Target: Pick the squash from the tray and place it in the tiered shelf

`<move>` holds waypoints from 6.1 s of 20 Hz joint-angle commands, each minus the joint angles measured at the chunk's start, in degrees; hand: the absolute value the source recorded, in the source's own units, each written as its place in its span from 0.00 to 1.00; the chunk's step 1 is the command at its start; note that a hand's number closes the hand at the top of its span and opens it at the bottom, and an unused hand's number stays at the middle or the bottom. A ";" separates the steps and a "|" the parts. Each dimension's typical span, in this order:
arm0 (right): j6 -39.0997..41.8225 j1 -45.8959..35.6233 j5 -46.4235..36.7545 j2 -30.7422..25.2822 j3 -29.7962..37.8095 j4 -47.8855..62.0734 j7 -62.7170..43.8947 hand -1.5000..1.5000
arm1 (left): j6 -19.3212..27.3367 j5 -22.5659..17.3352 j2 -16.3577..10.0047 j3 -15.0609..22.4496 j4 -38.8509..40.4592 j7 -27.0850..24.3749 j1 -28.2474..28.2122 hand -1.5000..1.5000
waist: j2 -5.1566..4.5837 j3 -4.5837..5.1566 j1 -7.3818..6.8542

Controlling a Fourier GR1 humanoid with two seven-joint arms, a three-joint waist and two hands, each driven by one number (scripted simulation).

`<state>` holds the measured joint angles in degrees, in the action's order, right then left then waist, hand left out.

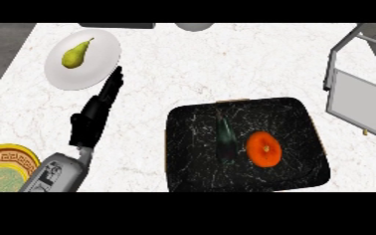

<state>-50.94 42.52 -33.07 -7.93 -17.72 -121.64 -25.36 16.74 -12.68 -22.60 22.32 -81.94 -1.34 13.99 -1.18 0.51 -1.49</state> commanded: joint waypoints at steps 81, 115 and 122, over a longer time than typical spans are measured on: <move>40.23 -41.13 -30.18 7.92 -4.71 19.91 -59.85 0.00 | -3.49 5.52 5.27 -4.90 0.88 0.02 -2.97 0.50 | 1.15 -0.48 1.29; 44.02 -63.15 -32.24 7.23 0.94 11.33 -38.87 1.00 | -6.26 11.07 9.84 -8.74 3.95 -1.99 -4.07 0.50 | 1.32 -0.46 2.06; 55.35 -72.16 -43.32 7.38 4.70 7.25 -47.33 1.00 | -6.02 12.19 9.88 -8.39 0.49 -0.70 -5.34 0.50 | 1.43 -0.42 1.76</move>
<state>-3.08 -25.42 -71.09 -0.70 -14.82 -112.08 -63.62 10.07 -2.27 -13.67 12.89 -81.71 0.14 10.20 0.27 0.06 0.37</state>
